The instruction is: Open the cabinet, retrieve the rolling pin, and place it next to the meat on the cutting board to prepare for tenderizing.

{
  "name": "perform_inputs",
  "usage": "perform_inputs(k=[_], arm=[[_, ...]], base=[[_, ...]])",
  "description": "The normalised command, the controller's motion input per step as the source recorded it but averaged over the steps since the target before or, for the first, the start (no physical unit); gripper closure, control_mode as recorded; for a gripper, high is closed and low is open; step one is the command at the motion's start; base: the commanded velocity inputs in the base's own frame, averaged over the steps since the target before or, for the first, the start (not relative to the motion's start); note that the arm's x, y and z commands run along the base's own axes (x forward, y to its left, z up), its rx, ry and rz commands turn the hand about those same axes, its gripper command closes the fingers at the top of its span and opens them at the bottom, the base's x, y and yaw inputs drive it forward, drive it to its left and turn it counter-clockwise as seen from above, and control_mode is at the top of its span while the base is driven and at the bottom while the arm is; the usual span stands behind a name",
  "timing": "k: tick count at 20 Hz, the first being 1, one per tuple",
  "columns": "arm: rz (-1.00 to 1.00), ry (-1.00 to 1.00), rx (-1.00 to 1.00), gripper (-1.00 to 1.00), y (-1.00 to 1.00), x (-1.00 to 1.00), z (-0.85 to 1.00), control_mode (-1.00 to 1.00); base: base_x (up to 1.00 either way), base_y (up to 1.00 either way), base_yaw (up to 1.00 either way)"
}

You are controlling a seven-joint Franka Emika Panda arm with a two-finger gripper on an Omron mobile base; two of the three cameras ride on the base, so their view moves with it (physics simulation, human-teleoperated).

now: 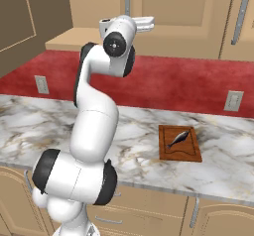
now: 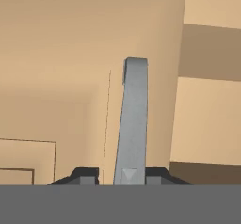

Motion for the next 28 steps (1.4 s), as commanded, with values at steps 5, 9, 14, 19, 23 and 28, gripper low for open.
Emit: perform_inputs(k=[5,9,14,19,23,28], arm=[[0.06,-0.04,0.0,1.0,-0.13,-0.28,-0.02,-1.0],[0.05,-0.04,0.0,1.0,-0.24,-0.54,0.0,-1.0],[0.05,-0.05,0.0,1.0,-0.35,-0.69,0.0,-1.0],[0.06,-0.02,0.01,1.0,-0.48,-0.66,0.0,-1.0],[0.09,-0.01,0.01,1.0,-0.6,-0.63,0.0,-1.0],[0.09,0.0,0.01,1.0,-0.64,-0.5,0.0,-1.0]], base=[[0.0,0.0,0.0],[0.0,0.0,0.0],[0.0,0.0,0.0],[0.0,0.0,0.0],[0.0,0.0,0.0],[0.0,0.0,0.0]])
